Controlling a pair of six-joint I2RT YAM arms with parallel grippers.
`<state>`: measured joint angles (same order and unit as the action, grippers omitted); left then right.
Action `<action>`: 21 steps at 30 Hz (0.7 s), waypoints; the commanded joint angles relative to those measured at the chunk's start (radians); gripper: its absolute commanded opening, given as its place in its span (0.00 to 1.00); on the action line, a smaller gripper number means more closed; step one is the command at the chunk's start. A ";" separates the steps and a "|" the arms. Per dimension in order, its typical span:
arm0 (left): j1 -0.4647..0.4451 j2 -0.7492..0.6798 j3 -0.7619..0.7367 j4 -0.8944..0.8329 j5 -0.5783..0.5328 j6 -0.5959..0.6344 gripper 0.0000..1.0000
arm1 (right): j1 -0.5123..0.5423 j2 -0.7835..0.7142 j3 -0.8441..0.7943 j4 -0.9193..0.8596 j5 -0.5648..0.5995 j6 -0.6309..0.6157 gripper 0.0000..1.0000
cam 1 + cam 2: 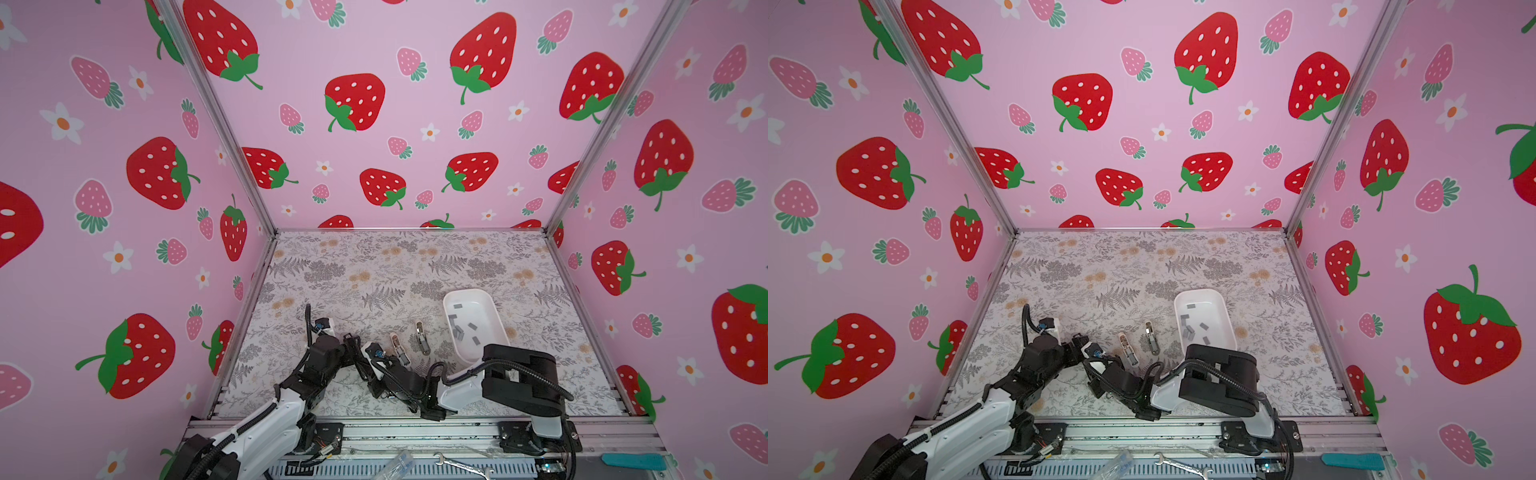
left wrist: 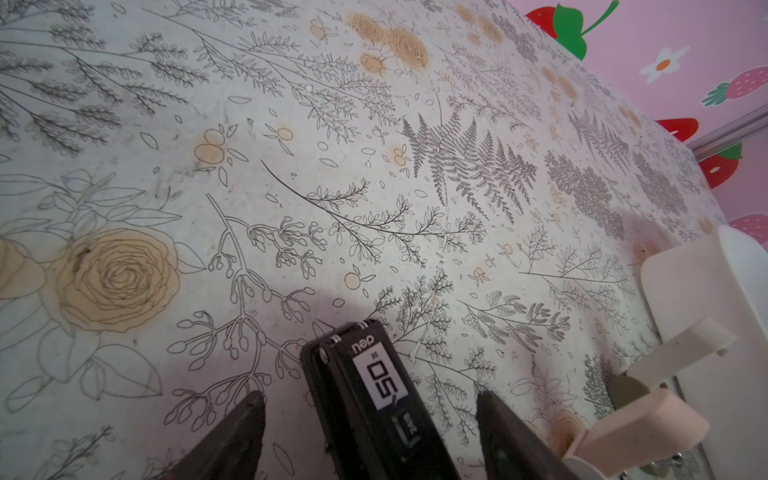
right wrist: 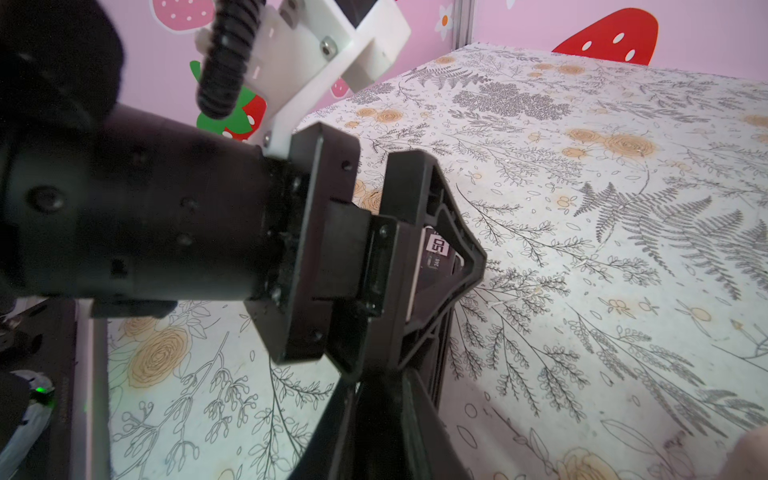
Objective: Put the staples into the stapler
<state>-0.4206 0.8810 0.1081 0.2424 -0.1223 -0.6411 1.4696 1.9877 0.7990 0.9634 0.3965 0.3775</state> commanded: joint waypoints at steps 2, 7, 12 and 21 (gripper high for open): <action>0.001 0.056 -0.012 0.090 0.004 -0.037 0.80 | 0.001 0.078 -0.033 -0.052 -0.016 0.028 0.23; -0.002 0.105 -0.019 0.126 -0.021 -0.049 0.79 | 0.006 0.121 -0.049 -0.031 -0.006 0.040 0.22; -0.004 0.120 -0.026 0.146 -0.040 -0.050 0.78 | 0.007 0.162 -0.050 -0.023 0.001 0.040 0.20; -0.007 0.207 -0.027 0.212 -0.054 -0.047 0.78 | 0.019 0.234 -0.055 0.011 0.039 0.008 0.19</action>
<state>-0.4236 1.0626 0.0910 0.4484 -0.1604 -0.6827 1.4803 2.1281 0.7906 1.2144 0.4343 0.4099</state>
